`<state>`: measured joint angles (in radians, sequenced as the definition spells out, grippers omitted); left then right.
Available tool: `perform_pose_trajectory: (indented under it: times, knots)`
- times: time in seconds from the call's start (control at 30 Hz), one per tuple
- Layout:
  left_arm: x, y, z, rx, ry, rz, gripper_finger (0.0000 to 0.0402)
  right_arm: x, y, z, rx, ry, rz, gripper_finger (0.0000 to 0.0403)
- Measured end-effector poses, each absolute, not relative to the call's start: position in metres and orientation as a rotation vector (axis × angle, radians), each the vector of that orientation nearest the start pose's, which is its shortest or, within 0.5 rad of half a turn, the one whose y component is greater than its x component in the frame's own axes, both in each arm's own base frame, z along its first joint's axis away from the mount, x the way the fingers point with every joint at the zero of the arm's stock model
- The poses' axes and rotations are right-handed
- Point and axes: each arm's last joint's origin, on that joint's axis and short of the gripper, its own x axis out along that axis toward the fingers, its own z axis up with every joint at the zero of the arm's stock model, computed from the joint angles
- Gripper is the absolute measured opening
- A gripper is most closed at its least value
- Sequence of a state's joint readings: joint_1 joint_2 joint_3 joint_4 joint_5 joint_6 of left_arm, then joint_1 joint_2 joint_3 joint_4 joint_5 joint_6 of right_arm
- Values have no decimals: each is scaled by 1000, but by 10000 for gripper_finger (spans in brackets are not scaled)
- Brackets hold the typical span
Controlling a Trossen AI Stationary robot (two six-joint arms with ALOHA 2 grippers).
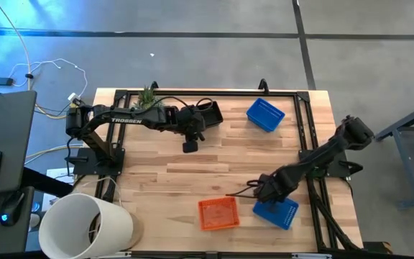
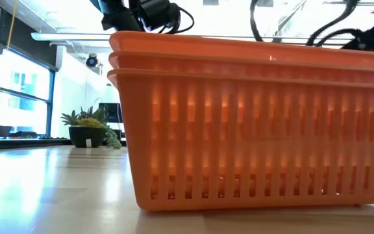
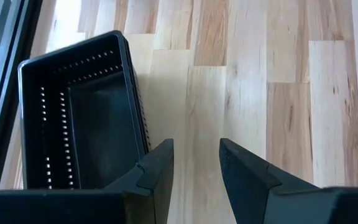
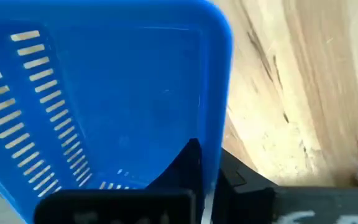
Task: Stack baskets by color
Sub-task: Stack the bottom blue basket on top of the top blue basket
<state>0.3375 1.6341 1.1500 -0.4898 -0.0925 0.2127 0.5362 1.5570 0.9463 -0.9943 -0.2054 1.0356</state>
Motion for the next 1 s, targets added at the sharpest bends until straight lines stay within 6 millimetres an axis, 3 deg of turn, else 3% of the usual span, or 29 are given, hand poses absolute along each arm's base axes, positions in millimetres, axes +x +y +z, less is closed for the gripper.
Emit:
perform_pose_trajectory:
  times: [0.33, 0.83, 1.0]
  knots:
    - [318, 100, 224, 91, 1041, 242, 115, 211, 99, 210, 489, 1489, -378, 0]
    - [326, 68, 224, 159, 1037, 143, 115, 208, 0, 243, 405, 1317, -515, 0]
    - [327, 61, 224, 151, 1034, 135, 115, 215, -32, 270, 339, 1212, -590, 0]
